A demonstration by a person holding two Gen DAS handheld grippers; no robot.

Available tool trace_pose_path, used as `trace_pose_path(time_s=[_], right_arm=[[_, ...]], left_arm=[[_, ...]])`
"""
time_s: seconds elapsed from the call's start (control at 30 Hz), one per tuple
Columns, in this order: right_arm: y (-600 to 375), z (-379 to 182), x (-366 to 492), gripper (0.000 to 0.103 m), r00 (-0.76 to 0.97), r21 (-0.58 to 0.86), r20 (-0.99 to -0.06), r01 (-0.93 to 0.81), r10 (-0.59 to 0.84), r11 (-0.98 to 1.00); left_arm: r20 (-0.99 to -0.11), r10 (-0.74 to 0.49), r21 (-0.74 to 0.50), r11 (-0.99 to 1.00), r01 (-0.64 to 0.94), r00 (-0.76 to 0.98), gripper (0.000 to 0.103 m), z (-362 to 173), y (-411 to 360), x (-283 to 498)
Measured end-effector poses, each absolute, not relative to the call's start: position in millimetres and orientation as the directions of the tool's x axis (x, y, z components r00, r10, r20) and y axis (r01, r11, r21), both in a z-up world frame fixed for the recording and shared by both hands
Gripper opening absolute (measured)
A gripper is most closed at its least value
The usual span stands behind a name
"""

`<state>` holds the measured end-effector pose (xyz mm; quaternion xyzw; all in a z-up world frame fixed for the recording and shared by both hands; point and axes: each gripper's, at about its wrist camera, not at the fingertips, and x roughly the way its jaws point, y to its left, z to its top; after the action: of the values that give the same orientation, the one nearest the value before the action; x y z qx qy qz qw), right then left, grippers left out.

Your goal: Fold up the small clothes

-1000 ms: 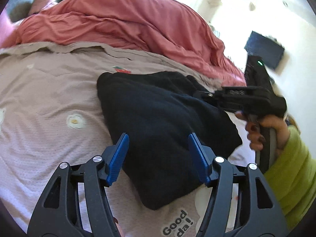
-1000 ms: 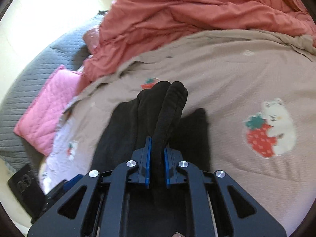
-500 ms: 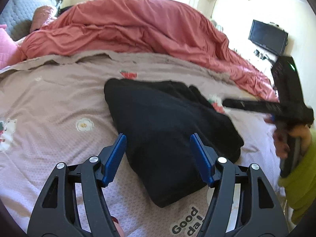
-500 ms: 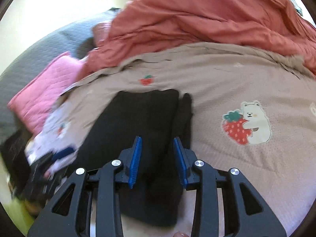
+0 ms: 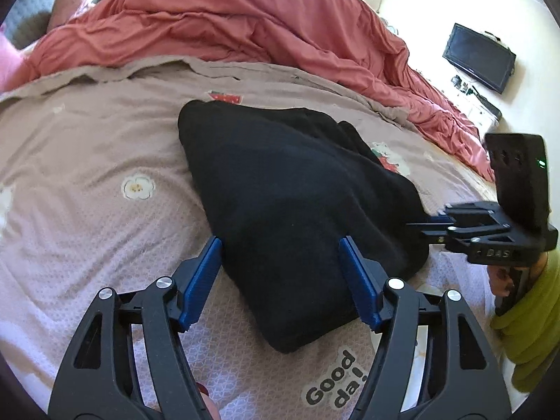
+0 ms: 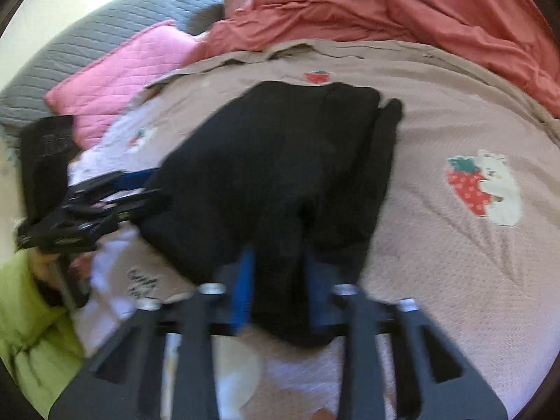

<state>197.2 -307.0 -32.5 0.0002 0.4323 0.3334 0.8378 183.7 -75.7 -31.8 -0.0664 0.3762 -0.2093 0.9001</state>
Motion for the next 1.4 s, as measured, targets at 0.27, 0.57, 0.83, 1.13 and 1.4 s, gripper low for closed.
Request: trace_pose_path(time_s=[0.27, 0.57, 0.83, 1.13, 1.4], right_arm=[[-325, -41, 185, 0.011, 0.414, 0.347, -0.72, -0.479, 0.556, 0.806], [-329, -46, 182, 0.01, 0.431, 0.359, -0.725, -0.43, 0.538, 0.828], [-337, -44, 169, 0.011, 0.437, 0.357, -0.739, -0.391, 0.513, 0.848], [-342, 2, 167, 0.019, 0.581, 0.345, -0.653, -0.343, 0.486, 0.874], [-265, 27, 231, 0.032, 0.616, 0.247, -0.635, -0.41, 0.466, 0.878]], left_arm=[[-0.666, -0.416, -0.269, 0.908, 0.322, 0.619, 0.061, -34, -77, 183], [-0.664, -0.412, -0.265, 0.91, 0.319, 0.624, 0.063, -32, -74, 181], [-0.55, -0.418, -0.274, 0.908, 0.316, 0.723, 0.06, -4, -61, 170], [-0.652, -0.362, -0.132, 0.92, 0.37, 0.666, 0.03, -25, -96, 176], [-0.654, -0.388, -0.168, 0.912, 0.375, 0.65, 0.03, -30, -92, 174]])
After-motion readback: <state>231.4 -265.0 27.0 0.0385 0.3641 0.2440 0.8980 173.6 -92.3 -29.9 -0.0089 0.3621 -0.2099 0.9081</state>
